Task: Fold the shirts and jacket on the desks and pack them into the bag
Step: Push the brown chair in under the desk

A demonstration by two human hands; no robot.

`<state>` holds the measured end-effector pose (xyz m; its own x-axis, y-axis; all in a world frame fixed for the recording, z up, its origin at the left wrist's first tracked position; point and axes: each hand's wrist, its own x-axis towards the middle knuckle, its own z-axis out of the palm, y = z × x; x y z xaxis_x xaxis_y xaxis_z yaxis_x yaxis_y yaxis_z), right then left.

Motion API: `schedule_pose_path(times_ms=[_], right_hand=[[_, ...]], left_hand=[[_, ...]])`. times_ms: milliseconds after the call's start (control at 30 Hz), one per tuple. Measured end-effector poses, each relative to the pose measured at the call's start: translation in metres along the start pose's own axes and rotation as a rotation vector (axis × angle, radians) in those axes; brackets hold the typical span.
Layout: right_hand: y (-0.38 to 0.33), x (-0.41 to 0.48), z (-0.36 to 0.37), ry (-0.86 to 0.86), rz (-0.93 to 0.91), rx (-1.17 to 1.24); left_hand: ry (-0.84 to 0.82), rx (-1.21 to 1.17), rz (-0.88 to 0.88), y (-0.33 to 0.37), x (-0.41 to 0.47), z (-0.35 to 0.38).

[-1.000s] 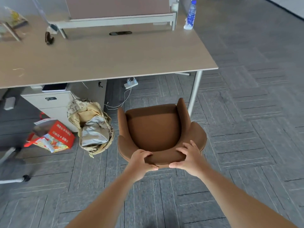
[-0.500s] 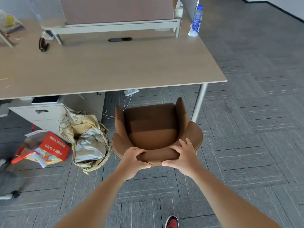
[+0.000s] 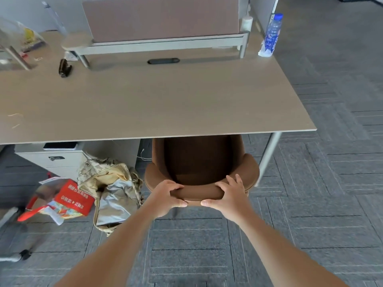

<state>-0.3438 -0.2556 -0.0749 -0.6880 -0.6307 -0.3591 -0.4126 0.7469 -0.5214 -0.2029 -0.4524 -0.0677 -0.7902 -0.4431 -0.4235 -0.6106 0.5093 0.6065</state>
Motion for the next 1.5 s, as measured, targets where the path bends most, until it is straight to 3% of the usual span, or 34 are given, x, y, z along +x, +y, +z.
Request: schedule_pose_path(times_ms=[133, 333, 833, 1267, 1500], right_hand=[[-0.01, 0.039, -0.012, -0.001, 0.001, -0.006], [-0.026, 0.082, -0.025, 0.088, 0.099, 0.018], [-0.058, 0.171, -0.04, 0.102, 0.138, 0.032], [-0.058, 0.176, -0.05, 0.024, 0.14, -0.002], [-0.064, 0.167, -0.048, 0.055, 0.151, -0.061]], left_hand=[[0.021, 0.026, 0.016, 0.004, 0.032, -0.019], [0.133, 0.257, -0.034, 0.009, 0.074, -0.043], [0.09, 0.243, 0.008, -0.002, 0.168, -0.088], [-0.022, 0.136, -0.065, -0.002, 0.173, -0.092], [0.052, 0.018, -0.063, 0.012, 0.158, -0.094]])
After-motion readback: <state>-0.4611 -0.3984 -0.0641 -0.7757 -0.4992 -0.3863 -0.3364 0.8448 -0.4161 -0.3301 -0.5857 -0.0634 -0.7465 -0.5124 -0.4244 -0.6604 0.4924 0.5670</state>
